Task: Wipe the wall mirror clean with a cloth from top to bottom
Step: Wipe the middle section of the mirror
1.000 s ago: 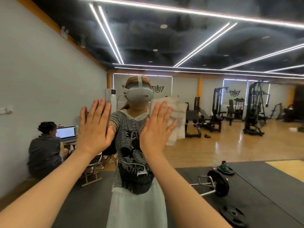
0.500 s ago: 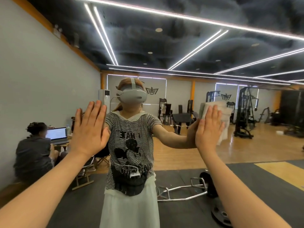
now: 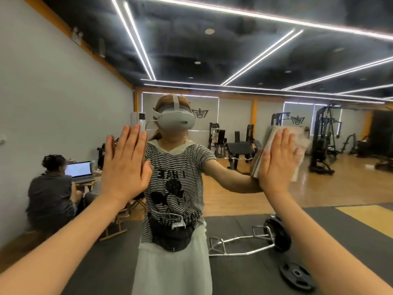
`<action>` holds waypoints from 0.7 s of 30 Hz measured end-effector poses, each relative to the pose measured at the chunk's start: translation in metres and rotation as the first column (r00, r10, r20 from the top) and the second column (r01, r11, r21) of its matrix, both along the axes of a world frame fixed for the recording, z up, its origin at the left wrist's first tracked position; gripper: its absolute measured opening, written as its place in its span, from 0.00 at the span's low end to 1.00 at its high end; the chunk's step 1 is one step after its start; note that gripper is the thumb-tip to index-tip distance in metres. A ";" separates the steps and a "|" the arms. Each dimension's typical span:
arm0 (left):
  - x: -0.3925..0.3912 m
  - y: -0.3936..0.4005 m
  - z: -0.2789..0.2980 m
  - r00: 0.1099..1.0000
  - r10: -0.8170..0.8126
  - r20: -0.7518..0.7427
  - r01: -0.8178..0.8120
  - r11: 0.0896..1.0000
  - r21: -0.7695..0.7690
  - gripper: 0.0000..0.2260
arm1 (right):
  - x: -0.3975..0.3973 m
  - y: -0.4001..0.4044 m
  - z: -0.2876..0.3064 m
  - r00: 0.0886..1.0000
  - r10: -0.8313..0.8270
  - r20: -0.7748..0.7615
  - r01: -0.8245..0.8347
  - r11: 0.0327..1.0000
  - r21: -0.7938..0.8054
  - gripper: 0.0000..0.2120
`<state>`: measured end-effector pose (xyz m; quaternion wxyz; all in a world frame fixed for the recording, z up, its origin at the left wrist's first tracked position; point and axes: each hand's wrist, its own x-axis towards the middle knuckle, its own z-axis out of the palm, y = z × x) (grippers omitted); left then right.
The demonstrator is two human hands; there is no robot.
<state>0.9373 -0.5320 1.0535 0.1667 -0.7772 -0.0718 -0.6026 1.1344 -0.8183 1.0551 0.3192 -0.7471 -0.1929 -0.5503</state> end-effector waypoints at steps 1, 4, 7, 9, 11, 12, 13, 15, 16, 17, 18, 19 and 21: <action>0.000 0.000 0.000 1.000 0.002 -0.002 -0.002 1.000 -0.003 0.31 | -0.005 0.008 0.000 1.000 0.006 0.014 -0.006 1.000 0.000 0.29; -0.001 0.000 0.001 1.000 0.013 -0.010 -0.013 1.000 0.002 0.31 | -0.028 0.039 -0.002 0.997 0.022 0.079 -0.019 0.999 -0.041 0.29; -0.003 0.001 0.002 1.000 0.005 -0.017 -0.005 1.000 -0.002 0.31 | -0.051 0.078 -0.008 0.986 0.056 0.156 -0.027 0.983 -0.182 0.30; -0.004 0.002 0.002 1.000 -0.004 -0.021 0.004 1.000 -0.002 0.31 | -0.057 0.090 -0.014 0.979 0.085 0.187 -0.038 0.969 -0.246 0.29; -0.005 0.001 0.002 1.000 -0.011 -0.028 0.011 1.000 0.004 0.31 | -0.052 0.084 -0.014 0.968 0.113 0.222 -0.044 0.954 -0.297 0.28; -0.005 0.001 0.002 0.999 -0.016 -0.033 0.016 1.000 0.005 0.31 | -0.046 0.075 -0.013 0.961 0.123 0.247 -0.034 0.941 -0.336 0.28; -0.006 0.001 0.002 0.999 -0.019 -0.037 0.019 1.000 0.000 0.31 | -0.040 0.064 -0.013 0.955 0.123 0.268 -0.016 0.929 -0.369 0.28; -0.006 0.000 0.002 0.999 -0.016 -0.044 0.015 1.000 -0.015 0.31 | -0.024 0.039 -0.013 0.961 0.101 0.256 0.003 0.927 -0.376 0.28; -0.006 0.000 0.002 0.999 -0.015 -0.046 0.014 1.000 -0.023 0.31 | -0.016 0.025 -0.014 0.972 0.083 0.220 -0.001 0.938 -0.347 0.27; -0.006 -0.001 0.003 0.999 -0.017 -0.047 0.016 0.999 -0.031 0.31 | -0.007 0.010 -0.016 0.983 0.063 0.171 -0.008 0.951 -0.309 0.26; -0.006 -0.001 0.003 0.999 -0.019 -0.047 0.017 0.999 -0.038 0.31 | 0.000 -0.005 -0.018 0.992 0.044 0.119 -0.010 0.961 -0.275 0.26; -0.006 -0.002 0.003 0.999 -0.019 -0.049 0.017 0.999 -0.042 0.31 | 0.007 -0.020 -0.020 0.997 0.026 0.077 -0.006 0.968 -0.251 0.26; -0.006 -0.002 0.002 0.999 -0.015 -0.052 0.013 0.999 -0.044 0.31 | 0.018 -0.044 -0.022 1.000 -0.003 0.027 0.009 0.970 -0.245 0.25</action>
